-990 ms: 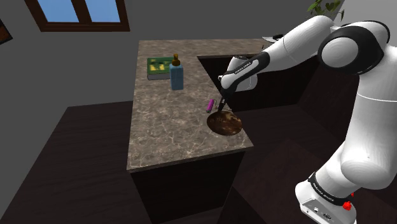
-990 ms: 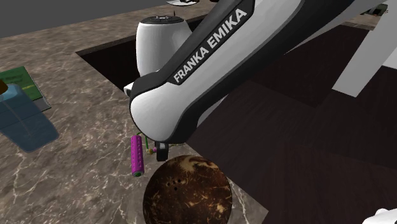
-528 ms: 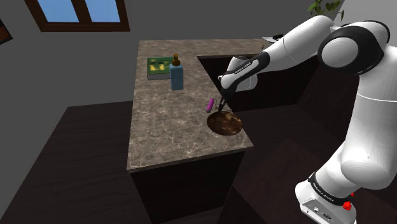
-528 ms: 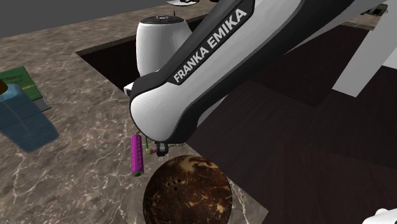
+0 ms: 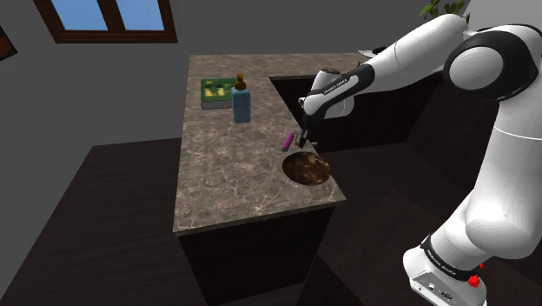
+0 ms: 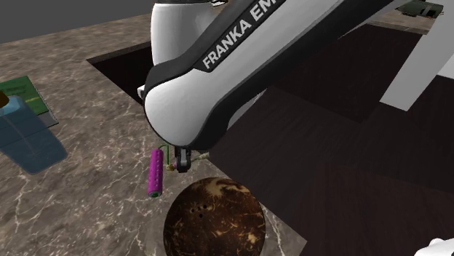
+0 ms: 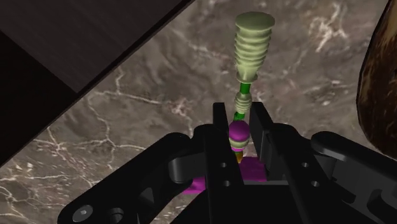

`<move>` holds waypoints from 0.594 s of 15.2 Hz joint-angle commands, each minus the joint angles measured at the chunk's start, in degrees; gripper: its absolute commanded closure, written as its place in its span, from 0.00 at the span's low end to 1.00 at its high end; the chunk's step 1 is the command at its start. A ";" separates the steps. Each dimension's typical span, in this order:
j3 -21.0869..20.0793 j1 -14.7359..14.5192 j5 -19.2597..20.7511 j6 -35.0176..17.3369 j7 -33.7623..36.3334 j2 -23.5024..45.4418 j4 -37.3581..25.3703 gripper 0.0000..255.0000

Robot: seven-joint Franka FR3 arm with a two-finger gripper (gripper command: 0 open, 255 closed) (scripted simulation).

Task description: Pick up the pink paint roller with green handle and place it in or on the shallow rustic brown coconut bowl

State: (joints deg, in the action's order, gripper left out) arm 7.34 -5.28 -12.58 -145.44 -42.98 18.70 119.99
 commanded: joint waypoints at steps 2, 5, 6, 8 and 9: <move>0.35 -0.24 0.75 2.00 0.68 -1.71 -0.32 1.00; 0.64 -0.41 1.43 3.93 1.28 -3.25 -0.74 1.00; 0.72 -0.46 1.65 4.58 1.48 -3.75 -0.91 1.00; 0.87 -0.55 2.07 5.89 1.86 -4.72 -1.28 1.00; 0.94 -0.59 2.28 6.55 2.05 -5.19 -1.49 1.00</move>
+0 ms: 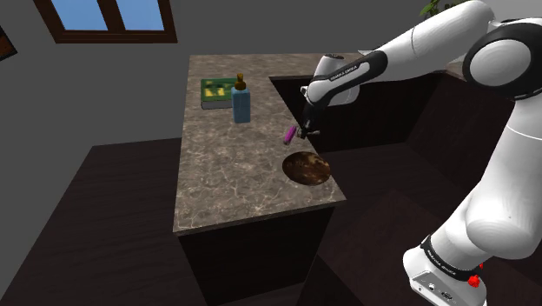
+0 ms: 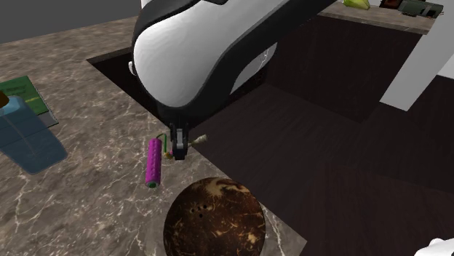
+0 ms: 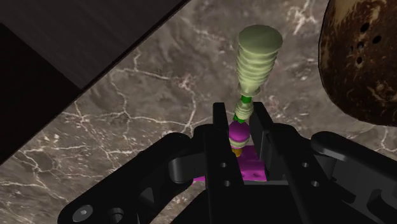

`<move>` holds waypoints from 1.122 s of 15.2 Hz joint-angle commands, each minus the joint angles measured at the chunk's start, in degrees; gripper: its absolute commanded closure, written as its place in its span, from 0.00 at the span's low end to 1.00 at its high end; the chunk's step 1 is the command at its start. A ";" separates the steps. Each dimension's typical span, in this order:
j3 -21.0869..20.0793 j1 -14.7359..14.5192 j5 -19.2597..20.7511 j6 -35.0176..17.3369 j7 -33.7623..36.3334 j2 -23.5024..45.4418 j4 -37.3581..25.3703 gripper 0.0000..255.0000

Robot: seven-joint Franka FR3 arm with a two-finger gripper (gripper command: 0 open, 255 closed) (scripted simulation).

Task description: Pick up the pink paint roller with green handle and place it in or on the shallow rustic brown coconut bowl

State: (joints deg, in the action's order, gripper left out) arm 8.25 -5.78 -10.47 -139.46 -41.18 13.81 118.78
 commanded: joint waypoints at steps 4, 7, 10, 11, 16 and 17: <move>0.27 -0.22 0.96 3.24 0.95 -2.09 -1.22 1.00; 0.42 -0.30 1.49 5.28 1.44 -3.32 -2.06 1.00; 0.23 -0.93 2.11 5.26 2.60 -5.49 -0.01 1.00; -0.03 -1.52 2.57 4.60 3.63 -7.24 2.29 1.00; -1.99 -4.14 4.77 2.00 9.36 -15.69 12.80 1.00; -2.51 -4.60 5.15 1.62 10.58 -17.32 14.72 1.00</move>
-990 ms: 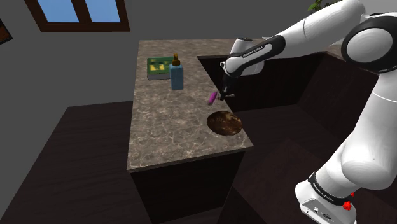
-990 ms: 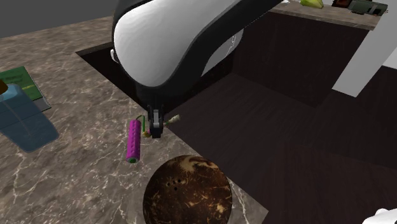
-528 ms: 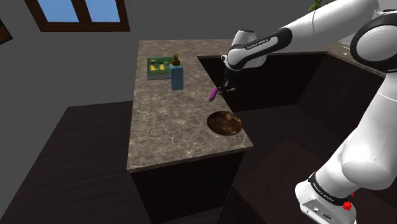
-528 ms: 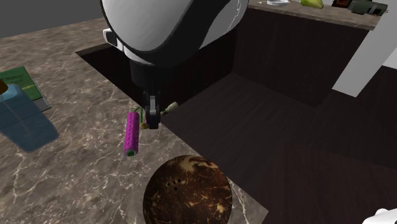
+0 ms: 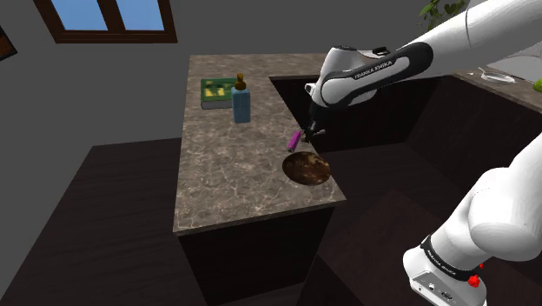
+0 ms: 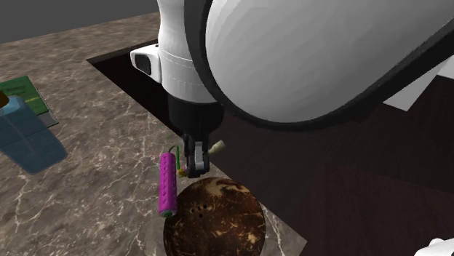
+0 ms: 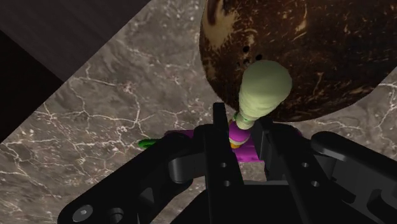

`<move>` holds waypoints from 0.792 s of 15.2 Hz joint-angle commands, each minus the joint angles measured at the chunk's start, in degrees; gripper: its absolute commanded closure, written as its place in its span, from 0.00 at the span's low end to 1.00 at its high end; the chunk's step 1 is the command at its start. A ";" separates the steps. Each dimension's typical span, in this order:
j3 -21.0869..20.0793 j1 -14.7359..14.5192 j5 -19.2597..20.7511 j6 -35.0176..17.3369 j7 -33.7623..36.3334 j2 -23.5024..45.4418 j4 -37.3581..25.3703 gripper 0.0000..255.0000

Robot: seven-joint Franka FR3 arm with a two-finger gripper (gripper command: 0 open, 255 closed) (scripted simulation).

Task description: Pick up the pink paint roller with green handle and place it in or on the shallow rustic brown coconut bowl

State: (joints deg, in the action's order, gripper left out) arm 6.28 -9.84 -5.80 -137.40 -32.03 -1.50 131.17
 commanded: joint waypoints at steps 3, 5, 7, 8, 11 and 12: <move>-2.40 -1.84 1.38 -1.29 5.20 -6.83 7.75 1.00; -3.95 -2.69 1.74 -1.63 7.85 -10.10 11.22 1.00; -3.96 -2.71 1.53 -3.33 7.64 -9.08 11.91 1.00; -3.95 -2.74 1.42 -4.18 7.53 -8.55 12.24 1.00; -3.91 -2.85 1.06 -6.75 7.18 -6.87 13.14 1.00; -3.89 -2.88 0.93 -7.61 7.05 -6.28 13.41 1.00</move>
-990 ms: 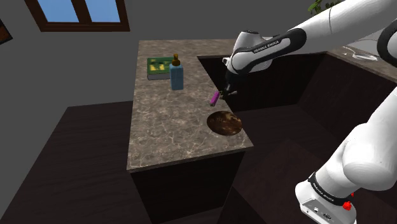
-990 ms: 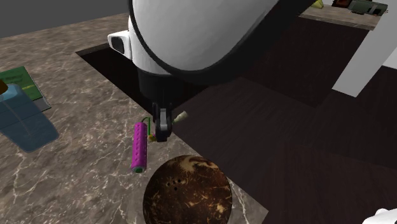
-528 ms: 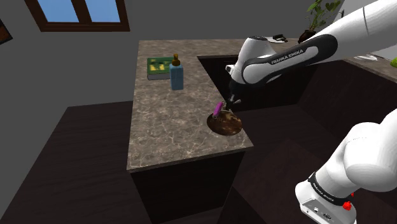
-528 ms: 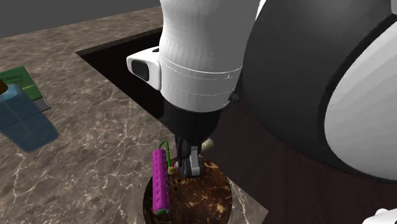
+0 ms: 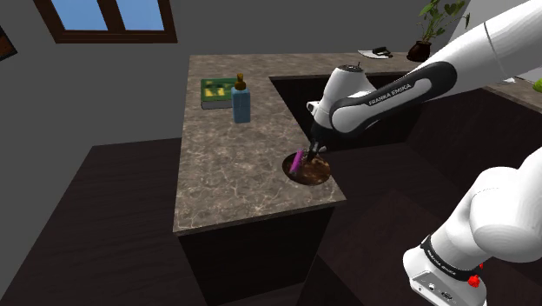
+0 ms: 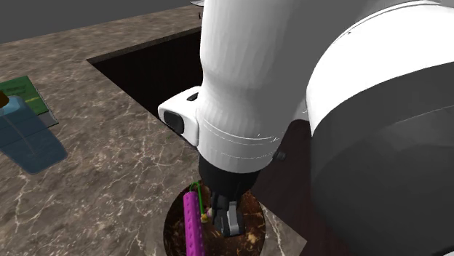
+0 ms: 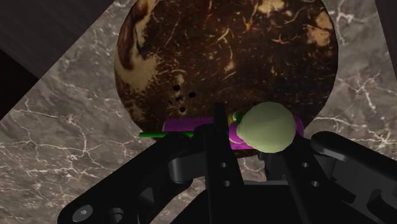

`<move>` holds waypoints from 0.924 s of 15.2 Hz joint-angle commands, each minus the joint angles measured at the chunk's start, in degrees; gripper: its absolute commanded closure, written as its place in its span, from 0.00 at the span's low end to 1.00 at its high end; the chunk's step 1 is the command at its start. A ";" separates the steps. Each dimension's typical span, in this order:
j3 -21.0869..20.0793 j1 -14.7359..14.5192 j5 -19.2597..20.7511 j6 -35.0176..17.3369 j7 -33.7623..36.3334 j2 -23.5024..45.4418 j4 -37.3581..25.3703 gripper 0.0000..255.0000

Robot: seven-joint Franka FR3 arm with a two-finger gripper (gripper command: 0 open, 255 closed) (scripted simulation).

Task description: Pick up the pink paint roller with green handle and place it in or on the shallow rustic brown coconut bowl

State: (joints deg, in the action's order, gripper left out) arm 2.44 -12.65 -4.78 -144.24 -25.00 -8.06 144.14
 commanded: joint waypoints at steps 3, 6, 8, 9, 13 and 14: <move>-0.02 -0.18 -0.55 -3.35 -0.42 2.14 1.18 1.00; 0.00 -0.30 -1.10 -5.93 -0.91 4.12 1.79 1.00; 0.01 -0.35 -1.31 -6.81 -1.10 4.82 1.97 1.00; 0.01 -0.35 -1.31 -6.81 -1.10 4.82 1.97 1.00; 0.02 -0.36 -1.31 -6.81 -1.10 4.82 1.97 1.00; 0.02 -0.36 -1.31 -6.81 -1.10 4.82 1.97 1.00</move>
State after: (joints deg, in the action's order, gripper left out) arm 2.51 -12.97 -6.08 -151.03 -26.08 -3.45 146.00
